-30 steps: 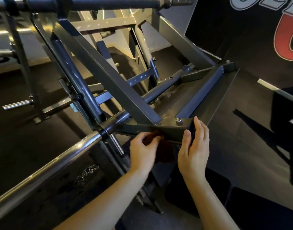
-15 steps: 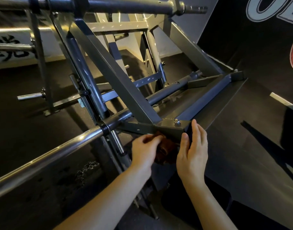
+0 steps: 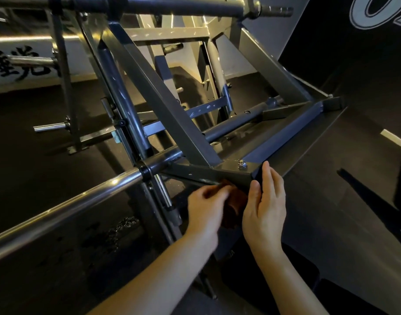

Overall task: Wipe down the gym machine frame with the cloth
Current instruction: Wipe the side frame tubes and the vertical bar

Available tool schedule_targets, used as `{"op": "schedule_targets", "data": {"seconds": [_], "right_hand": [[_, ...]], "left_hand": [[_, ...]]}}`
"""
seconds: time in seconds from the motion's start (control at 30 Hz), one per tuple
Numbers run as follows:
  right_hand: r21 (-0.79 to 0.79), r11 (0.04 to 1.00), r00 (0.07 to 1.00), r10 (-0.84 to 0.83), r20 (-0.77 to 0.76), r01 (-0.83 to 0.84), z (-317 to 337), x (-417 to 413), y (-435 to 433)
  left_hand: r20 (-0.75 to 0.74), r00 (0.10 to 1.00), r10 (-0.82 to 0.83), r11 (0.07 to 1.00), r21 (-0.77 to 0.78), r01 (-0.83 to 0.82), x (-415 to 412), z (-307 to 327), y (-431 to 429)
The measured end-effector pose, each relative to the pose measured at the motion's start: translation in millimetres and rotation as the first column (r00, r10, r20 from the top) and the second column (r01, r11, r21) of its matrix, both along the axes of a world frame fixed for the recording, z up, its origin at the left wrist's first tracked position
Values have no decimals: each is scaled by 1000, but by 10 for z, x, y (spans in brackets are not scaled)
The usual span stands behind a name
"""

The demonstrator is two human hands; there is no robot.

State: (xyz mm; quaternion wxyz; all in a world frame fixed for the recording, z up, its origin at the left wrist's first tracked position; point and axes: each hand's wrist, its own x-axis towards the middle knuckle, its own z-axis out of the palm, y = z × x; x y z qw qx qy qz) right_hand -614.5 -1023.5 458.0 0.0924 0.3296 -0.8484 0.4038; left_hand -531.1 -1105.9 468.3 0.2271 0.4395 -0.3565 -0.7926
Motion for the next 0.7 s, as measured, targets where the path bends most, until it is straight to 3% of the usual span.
{"op": "schedule_targets", "data": {"seconds": [0.1, 0.27, 0.37, 0.53, 0.6, 0.7], "right_hand": [[4, 1000, 1000, 7, 7, -7, 3, -5, 8], [6, 999, 999, 32, 16, -32, 29, -9, 31], [17, 999, 1000, 27, 12, -28, 45, -6, 31], [20, 1000, 1000, 9, 24, -9, 25, -7, 27], [18, 1000, 1000, 18, 21, -18, 40, -2, 36], [23, 999, 999, 33, 18, -34, 92, 17, 31]], "left_hand": [[18, 1000, 19, 998, -52, -18, -13, -60, -23], [103, 980, 167, 973, 144, -181, 7, -213, -566], [105, 985, 137, 985, 91, -146, -29, -165, -415], [-38, 999, 24, 999, -37, -25, -52, -48, 54], [18, 998, 60, 995, -85, -58, -59, -138, -84], [120, 980, 161, 984, 57, -169, -52, -308, -516]]}}
